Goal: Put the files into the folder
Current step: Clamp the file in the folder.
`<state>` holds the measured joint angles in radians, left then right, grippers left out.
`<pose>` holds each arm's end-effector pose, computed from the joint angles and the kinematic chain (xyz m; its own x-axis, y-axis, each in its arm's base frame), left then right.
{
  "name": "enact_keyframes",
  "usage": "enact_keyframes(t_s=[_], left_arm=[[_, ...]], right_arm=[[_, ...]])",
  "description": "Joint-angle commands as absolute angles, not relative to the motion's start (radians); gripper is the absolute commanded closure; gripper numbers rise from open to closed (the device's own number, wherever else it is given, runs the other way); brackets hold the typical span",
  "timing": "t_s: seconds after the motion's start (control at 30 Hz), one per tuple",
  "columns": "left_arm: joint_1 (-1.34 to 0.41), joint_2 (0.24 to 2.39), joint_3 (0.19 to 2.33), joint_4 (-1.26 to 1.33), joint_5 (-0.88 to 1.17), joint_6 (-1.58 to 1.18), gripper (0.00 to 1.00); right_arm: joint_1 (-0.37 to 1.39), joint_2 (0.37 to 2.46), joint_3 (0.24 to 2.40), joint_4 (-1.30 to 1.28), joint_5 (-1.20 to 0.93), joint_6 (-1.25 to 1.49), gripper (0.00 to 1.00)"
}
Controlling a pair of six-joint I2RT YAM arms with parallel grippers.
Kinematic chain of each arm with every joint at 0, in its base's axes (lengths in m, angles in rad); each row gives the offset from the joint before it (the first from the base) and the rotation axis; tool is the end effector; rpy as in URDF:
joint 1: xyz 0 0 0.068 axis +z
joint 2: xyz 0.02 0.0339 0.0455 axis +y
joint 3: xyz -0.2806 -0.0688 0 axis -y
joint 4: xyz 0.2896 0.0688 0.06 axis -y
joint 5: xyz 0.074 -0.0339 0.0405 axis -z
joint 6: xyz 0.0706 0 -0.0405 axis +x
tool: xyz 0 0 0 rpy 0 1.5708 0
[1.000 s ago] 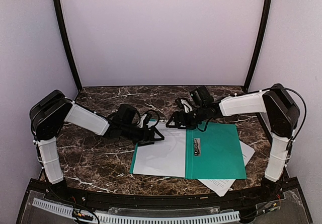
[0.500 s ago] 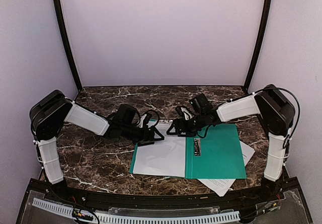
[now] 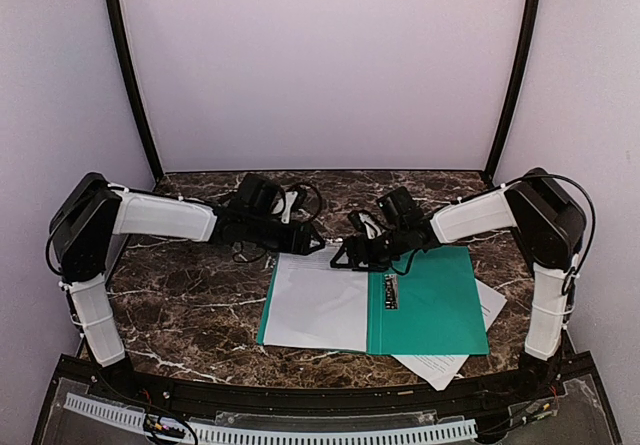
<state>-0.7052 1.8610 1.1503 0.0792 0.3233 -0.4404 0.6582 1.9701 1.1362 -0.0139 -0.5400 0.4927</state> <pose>0.3454 -0.3235 0.1557 -0.7519 0.1092 -0.6502 0.5410 0.6659 -0.5137 0.3395 0.3084 0.0970 -0.8981 -0.1816 -0.4006 -0.4188 0.6314 0.6526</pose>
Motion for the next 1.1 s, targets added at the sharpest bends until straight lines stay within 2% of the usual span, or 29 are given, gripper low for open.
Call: enact_keyframes(t_s=[0.0,0.23,0.5,0.77,1.07], left_arm=[[-0.697,1.837,1.253,-0.082,0.117,-0.291,0.29],[-0.690,1.981,1.450,-0.155,0.014,-0.192,0.37],[-0.690,2.135,1.659,-0.224,0.023,-0.125,0.43],[-0.690,2.203,1.732,-0.242,0.014,-0.105,0.56],[-0.686,2.232,1.756,-0.245,0.028,-0.114,0.64]], right_arm=[[0.659,2.021,1.106,-0.068,-0.518,0.483,0.18],[0.658,2.028,1.111,-0.071,-0.523,0.484,0.19],[0.658,2.025,1.109,-0.070,-0.518,0.487,0.19],[0.659,2.021,1.099,-0.070,-0.515,0.492,0.19],[0.658,2.016,1.092,-0.070,-0.511,0.492,0.19]])
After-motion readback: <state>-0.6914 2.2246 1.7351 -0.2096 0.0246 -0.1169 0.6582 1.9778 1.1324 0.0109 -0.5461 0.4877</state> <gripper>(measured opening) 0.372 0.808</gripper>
